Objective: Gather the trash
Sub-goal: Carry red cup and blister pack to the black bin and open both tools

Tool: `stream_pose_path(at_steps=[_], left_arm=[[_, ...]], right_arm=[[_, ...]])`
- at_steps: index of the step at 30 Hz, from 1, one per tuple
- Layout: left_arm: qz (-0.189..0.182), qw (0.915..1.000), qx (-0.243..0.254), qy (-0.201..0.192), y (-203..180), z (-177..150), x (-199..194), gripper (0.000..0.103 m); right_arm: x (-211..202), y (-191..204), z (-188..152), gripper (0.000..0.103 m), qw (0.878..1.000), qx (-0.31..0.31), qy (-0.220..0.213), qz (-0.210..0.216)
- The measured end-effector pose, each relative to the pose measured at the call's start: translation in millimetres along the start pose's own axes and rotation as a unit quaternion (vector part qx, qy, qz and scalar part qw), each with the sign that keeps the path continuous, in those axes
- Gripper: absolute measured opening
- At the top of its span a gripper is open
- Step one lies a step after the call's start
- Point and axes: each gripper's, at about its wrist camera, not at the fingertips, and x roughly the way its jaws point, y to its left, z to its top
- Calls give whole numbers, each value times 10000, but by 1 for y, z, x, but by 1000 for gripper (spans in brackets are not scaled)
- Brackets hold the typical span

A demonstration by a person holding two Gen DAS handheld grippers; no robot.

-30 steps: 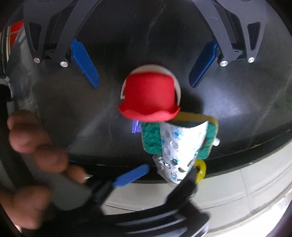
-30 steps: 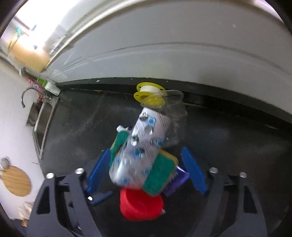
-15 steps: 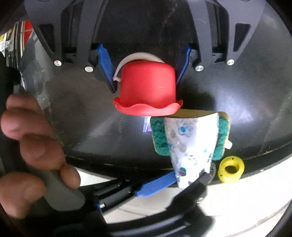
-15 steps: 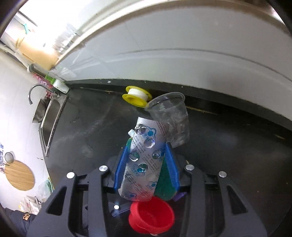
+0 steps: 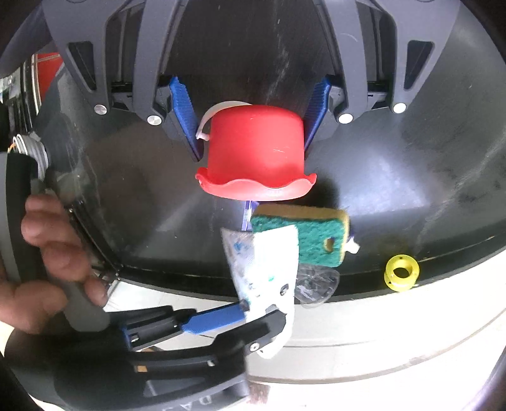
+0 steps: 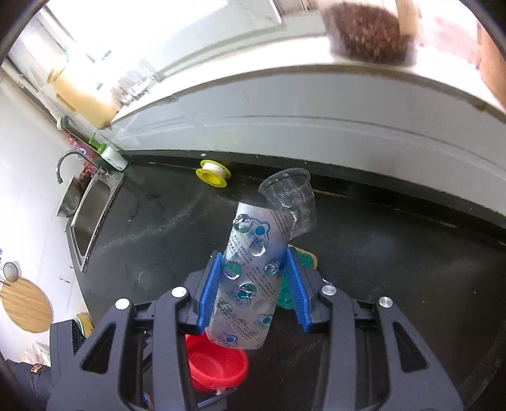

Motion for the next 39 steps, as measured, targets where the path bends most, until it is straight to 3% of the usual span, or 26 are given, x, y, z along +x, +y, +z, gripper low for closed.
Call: stream_pose_path(at_steps=[6, 16, 27, 32, 37, 39], left_arm=[[160, 9998, -144, -42, 10, -26, -39, 59], [547, 9967, -588, -152, 39, -80, -99, 59], [1020, 9881, -1069, -415, 90, -133, -166, 59], [1452, 9750, -1578, -588, 127, -173, -211, 59], [2057, 9499, -2249, -696, 169, -227, -263, 59], [2303, 9349, -2602, -729, 186, -255, -286, 59]], right_arm=[[-22, 18, -28, 42, 9999, -91, -104, -84], [-23, 68, -90, 42, 9994, -294, 173, -64], [-5, 172, -118, 42, 9942, -1002, 359, 149], [15, 246, -122, 42, 9845, -1636, 472, 421], [47, 330, -138, 42, 9652, -2334, 807, 861], [58, 363, -147, 42, 9548, -2616, 956, 1038]])
